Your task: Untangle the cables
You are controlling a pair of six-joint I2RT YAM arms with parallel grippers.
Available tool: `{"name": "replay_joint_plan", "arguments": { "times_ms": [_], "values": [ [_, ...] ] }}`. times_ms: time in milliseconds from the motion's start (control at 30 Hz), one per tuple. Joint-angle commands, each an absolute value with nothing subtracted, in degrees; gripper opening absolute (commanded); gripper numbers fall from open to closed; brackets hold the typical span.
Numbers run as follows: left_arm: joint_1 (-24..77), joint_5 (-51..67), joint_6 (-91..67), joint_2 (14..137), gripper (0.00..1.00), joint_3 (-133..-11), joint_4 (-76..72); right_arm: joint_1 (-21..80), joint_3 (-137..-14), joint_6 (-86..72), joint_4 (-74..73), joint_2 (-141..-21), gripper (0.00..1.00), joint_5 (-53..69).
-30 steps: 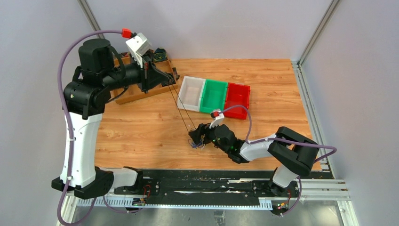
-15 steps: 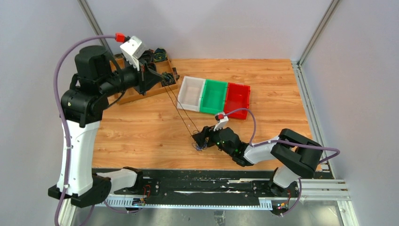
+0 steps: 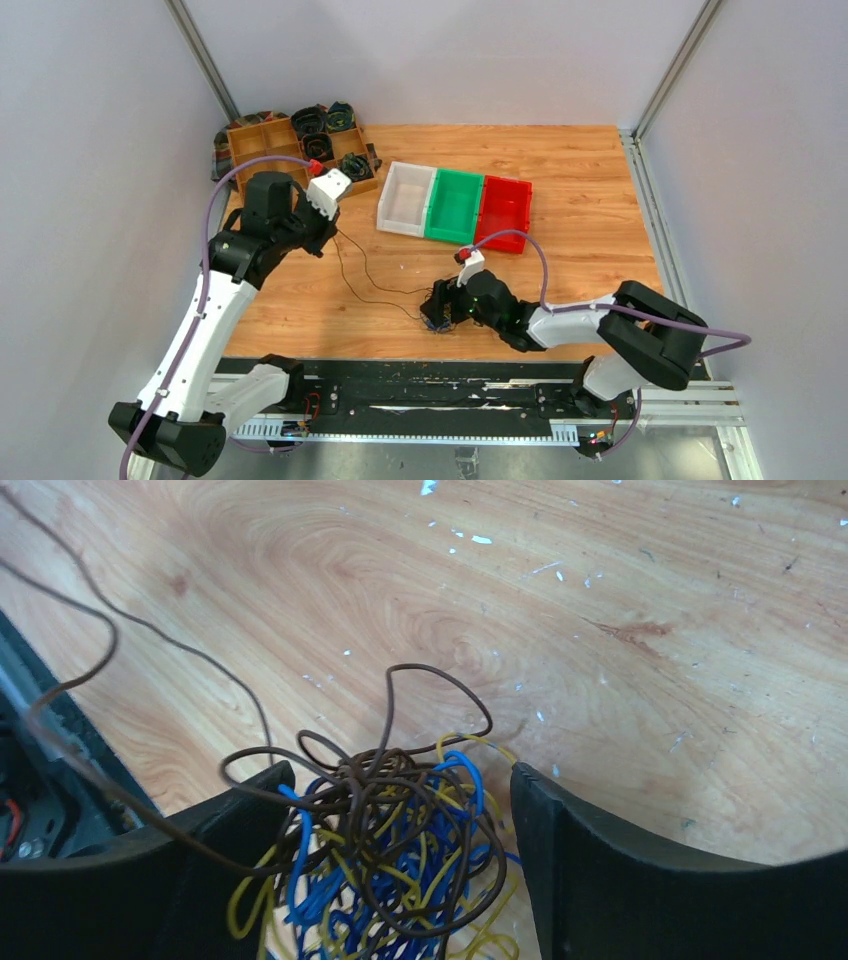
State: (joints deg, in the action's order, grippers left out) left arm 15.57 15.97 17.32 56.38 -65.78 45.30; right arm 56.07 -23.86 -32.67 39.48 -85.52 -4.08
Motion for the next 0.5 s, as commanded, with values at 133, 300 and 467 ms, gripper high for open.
{"name": "replay_joint_plan", "arguments": {
  "times_ms": [133, 300, 467],
  "values": [
    [15.56, 3.25, 26.70, 55.88, 0.00, -58.67, 35.43, 54.01, -24.77, -29.64, 29.14, -75.09, 0.78, 2.07],
    [15.45, -2.79, 30.39, 57.71, 0.00, -54.85, 30.54, 53.55, -23.67, -27.39, 24.24, -69.93, 0.83, 4.73],
    [14.99, -6.32, 32.94, 60.05, 0.00, -52.32, 25.99, 53.35, -23.76, -26.47, 20.62, -68.49, 0.69, 6.90]
  ]
}}
